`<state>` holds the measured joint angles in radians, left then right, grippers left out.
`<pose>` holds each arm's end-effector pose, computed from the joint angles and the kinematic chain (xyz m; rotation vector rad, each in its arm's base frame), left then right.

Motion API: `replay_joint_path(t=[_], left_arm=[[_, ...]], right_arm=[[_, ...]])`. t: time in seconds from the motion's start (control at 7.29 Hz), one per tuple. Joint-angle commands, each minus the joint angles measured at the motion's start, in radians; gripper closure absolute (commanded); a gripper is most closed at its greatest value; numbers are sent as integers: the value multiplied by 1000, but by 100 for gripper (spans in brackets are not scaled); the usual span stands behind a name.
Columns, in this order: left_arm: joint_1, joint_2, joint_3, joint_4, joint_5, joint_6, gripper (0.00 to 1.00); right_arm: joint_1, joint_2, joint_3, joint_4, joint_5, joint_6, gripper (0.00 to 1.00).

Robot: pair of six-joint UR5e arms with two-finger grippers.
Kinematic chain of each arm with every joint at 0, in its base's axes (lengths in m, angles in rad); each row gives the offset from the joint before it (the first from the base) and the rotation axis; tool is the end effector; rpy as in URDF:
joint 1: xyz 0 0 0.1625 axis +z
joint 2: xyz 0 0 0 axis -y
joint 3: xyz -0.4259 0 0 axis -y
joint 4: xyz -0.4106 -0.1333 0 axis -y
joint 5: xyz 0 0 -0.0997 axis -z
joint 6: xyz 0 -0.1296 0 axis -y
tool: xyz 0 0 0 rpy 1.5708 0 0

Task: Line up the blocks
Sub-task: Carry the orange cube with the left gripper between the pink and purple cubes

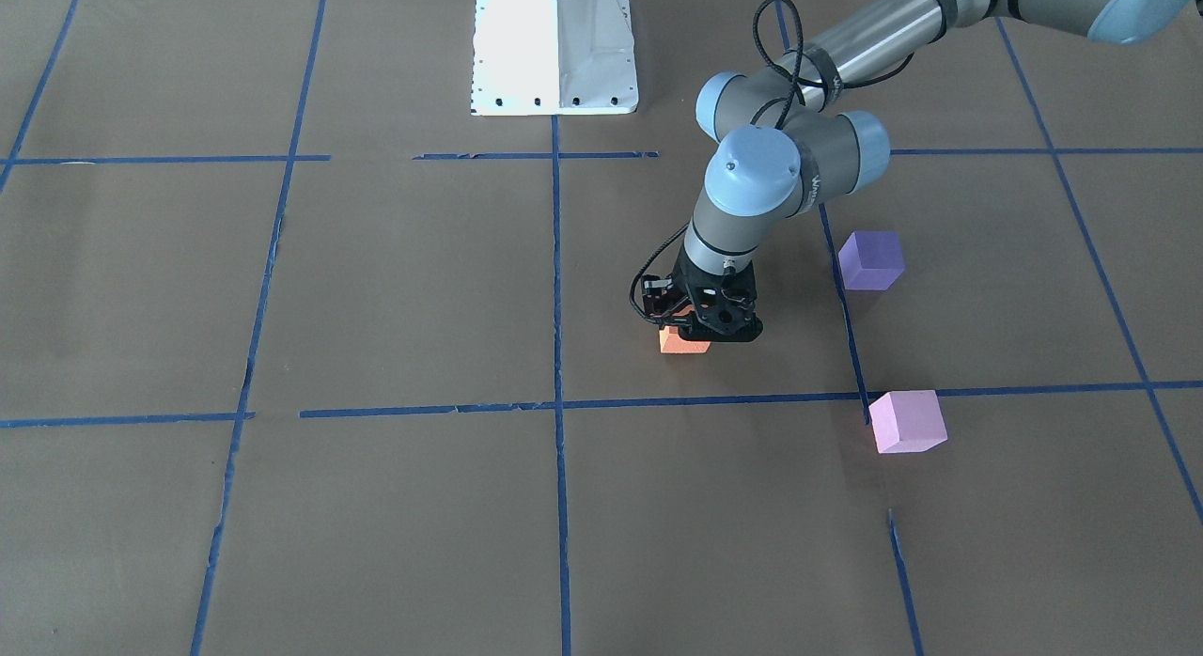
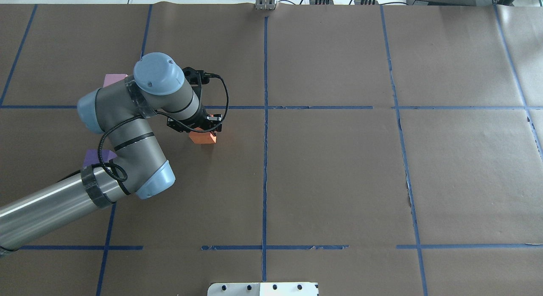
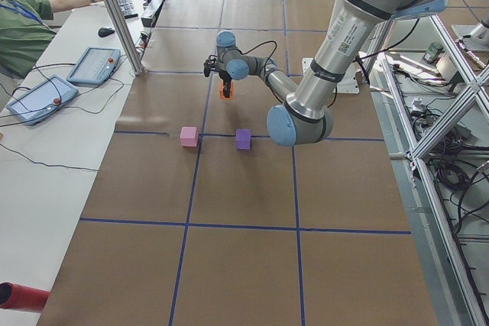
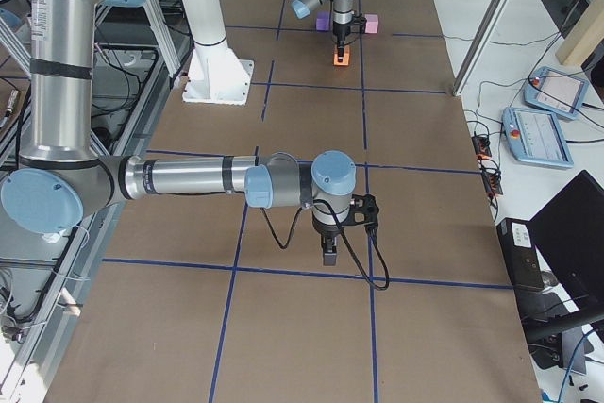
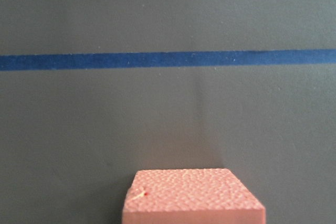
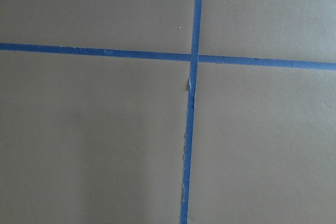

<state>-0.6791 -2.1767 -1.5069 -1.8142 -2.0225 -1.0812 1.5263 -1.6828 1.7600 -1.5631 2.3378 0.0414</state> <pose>0.5333 -0.5290 0.3127 0.0686 0.8786 0.0003 0.0225 -0.4705 0.6386 0.0477 -0.7693 -0.0355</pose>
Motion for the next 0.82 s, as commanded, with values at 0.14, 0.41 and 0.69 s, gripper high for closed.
replay_joint_path(t=[0.14, 0.41, 0.69], left_arm=[[-195, 211, -102, 1, -81, 269, 94], [-224, 284, -82, -1, -84, 343, 90], [-215, 275, -29, -13, -84, 343, 80]], right_arm=[[0, 0, -1, 0, 0, 0, 0], [0, 0, -1, 0, 0, 0, 0], [0, 0, -1, 0, 0, 0, 0]])
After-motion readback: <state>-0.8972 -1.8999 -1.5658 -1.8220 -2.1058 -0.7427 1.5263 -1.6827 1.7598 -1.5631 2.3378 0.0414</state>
